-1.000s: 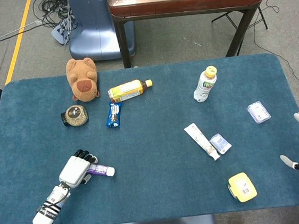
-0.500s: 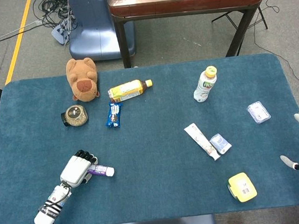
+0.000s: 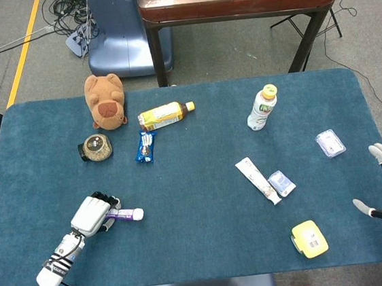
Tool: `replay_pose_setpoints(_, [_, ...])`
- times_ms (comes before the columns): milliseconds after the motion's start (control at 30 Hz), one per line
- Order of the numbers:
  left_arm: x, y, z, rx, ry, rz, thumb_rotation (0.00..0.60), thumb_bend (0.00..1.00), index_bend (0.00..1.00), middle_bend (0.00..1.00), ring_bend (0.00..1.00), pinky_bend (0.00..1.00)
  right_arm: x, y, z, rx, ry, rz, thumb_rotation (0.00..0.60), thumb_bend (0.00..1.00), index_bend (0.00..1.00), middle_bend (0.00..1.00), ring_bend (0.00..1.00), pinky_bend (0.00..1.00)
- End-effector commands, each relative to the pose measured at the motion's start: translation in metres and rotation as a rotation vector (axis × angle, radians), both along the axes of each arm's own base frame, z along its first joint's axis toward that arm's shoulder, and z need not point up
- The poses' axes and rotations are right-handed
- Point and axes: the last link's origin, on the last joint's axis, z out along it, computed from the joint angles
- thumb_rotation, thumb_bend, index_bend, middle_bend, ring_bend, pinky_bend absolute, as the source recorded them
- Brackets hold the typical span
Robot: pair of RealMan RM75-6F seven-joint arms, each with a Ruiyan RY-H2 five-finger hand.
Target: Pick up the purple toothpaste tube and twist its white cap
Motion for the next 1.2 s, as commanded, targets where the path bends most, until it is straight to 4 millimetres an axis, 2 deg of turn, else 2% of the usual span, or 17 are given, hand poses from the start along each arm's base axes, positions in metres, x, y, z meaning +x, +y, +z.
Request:
replay_pose_setpoints(33, [0.003, 0.004, 0.013, 0.009, -0.017, -0.011, 0.6, 0.43, 0.5, 0.59, 0.41, 0.3, 0.005, -0.003, -0.003, 0.015, 0.001, 0.024, 0.6, 0.06, 0.0, 0.1, 0.0, 0.0])
replay_pose_setpoints(167, [0.012, 0.01, 0.03, 0.033, -0.05, -0.031, 0.6, 0.43, 0.5, 0.61, 0.42, 0.31, 0.017, -0.011, -0.009, 0.059, -0.008, 0.086, 0.6, 0.06, 0.0, 0.1, 0.0, 0.0])
replay_pose_setpoints(300, [0.031, 0.016, 0.045, 0.034, -0.123, -0.039, 0.6, 0.44, 0.51, 0.63, 0.44, 0.32, 0.037, -0.024, -0.019, 0.119, 0.009, 0.179, 0.6, 0.08, 0.01, 0.13, 0.02, 0.0])
replay_pose_setpoints(533, [0.066, 0.024, 0.059, -0.024, -0.209, -0.037, 0.6, 0.47, 0.52, 0.66, 0.47, 0.35, 0.087, -0.051, -0.043, 0.242, 0.026, 0.374, 0.6, 0.17, 0.14, 0.17, 0.04, 0.02])
replay_pose_setpoints(700, [0.089, 0.025, 0.059, -0.059, -0.236, -0.028, 0.6, 0.48, 0.52, 0.67, 0.47, 0.35, 0.125, -0.069, -0.067, 0.321, 0.021, 0.507, 0.6, 0.18, 0.21, 0.18, 0.04, 0.02])
replay_pose_setpoints(867, [0.11, 0.025, 0.055, -0.099, -0.261, -0.016, 0.6, 0.51, 0.53, 0.68, 0.48, 0.35, 0.157, -0.083, -0.096, 0.389, 0.019, 0.604, 0.6, 0.18, 0.22, 0.18, 0.04, 0.02])
replay_pose_setpoints(1200, [0.135, 0.032, 0.046, -0.145, -0.275, 0.016, 0.6, 0.51, 0.53, 0.69, 0.48, 0.35, 0.2, -0.103, -0.144, 0.43, 0.03, 0.705, 0.6, 0.18, 0.23, 0.16, 0.04, 0.02])
